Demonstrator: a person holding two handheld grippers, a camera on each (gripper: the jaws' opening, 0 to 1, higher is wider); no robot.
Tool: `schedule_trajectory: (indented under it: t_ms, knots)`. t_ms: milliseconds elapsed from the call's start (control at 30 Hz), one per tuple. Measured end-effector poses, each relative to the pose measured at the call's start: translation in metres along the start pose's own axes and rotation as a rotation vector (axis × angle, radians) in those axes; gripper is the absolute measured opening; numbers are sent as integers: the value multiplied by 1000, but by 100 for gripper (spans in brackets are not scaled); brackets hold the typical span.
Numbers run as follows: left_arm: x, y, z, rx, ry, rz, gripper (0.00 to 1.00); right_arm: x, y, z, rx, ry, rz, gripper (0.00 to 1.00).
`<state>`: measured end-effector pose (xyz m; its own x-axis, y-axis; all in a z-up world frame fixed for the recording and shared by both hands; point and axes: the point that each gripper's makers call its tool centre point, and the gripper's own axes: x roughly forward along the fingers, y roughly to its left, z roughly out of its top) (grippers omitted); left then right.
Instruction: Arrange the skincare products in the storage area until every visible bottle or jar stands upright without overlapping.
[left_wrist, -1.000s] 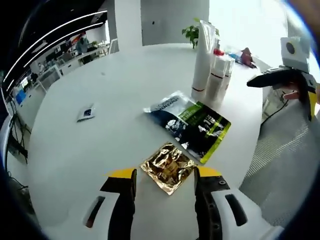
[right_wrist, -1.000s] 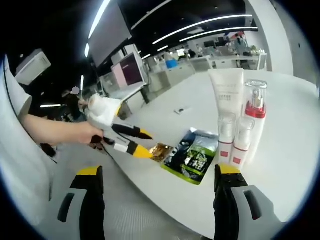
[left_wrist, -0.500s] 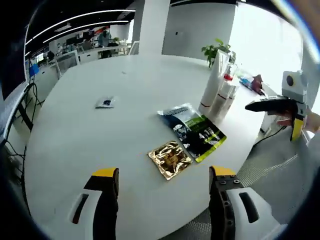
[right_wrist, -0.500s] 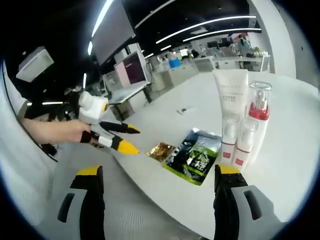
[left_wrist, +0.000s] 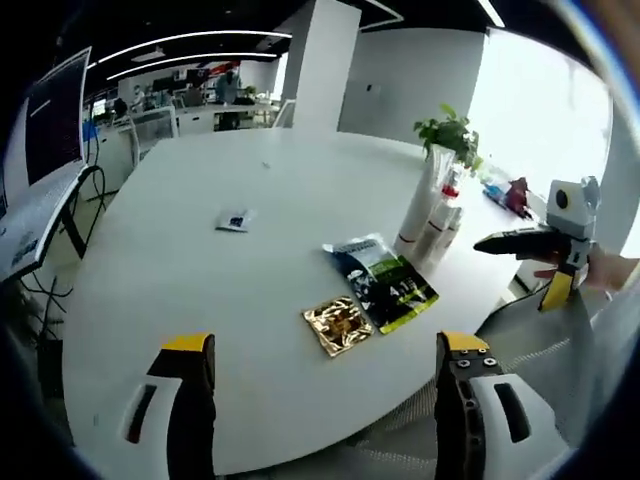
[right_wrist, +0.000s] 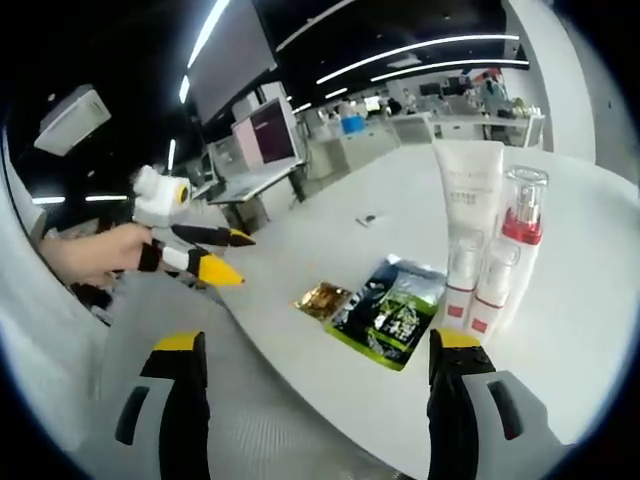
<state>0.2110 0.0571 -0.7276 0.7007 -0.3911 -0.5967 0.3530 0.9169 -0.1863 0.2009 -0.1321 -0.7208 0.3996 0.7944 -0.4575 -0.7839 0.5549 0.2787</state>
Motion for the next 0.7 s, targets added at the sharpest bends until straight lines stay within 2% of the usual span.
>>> schedule_trajectory:
  t_ms: [133,400,533,633,700]
  knots:
    - [-9,2,-3,-7,10,11,95,0,0,1,1,-3,2,91]
    - [-20,-1,-3,-2,-1,10,97,-1,1,2,2,-9,4,91]
    - [-24,-6,-8,40,-1,10,99,-1,1,3,5,-12,8,91]
    - [-25,-13,-9,20,-16,-12,99,-1,1,3,11,-15,11,92]
    - [-24,-9,-11,12,-15,-5,99,-1,1,3,14,-15,11,93]
